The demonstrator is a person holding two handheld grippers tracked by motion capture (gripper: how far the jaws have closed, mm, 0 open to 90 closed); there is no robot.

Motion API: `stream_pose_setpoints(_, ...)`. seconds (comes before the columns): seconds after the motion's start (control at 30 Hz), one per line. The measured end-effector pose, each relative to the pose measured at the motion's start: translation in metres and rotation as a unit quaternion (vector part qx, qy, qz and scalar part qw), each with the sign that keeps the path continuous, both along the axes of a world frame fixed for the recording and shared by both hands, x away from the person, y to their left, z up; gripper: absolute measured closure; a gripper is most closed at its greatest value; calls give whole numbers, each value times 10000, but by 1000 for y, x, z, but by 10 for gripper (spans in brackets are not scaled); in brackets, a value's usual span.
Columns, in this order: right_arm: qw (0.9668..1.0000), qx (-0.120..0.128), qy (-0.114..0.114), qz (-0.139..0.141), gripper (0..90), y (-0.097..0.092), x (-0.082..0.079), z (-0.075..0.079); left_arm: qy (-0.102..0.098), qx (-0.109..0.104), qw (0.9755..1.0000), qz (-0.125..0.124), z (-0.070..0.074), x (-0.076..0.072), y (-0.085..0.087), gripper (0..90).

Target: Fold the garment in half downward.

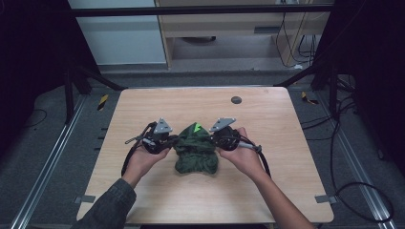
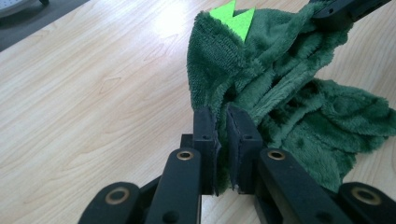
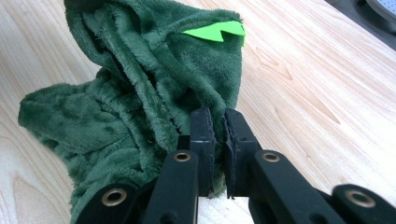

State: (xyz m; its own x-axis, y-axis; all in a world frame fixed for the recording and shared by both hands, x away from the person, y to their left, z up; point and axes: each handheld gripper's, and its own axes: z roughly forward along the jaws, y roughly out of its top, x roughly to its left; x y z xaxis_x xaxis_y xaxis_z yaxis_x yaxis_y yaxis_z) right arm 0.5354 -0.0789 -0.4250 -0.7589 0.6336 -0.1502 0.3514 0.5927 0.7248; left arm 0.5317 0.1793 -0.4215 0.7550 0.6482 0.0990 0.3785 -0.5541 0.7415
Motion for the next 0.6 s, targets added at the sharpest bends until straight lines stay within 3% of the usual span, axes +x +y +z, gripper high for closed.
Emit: stream_pose_setpoints(0.6,9998,-107,-55,143,815,1,-14,-7,82,-62,9999,-75,-12,-15,-2,819)
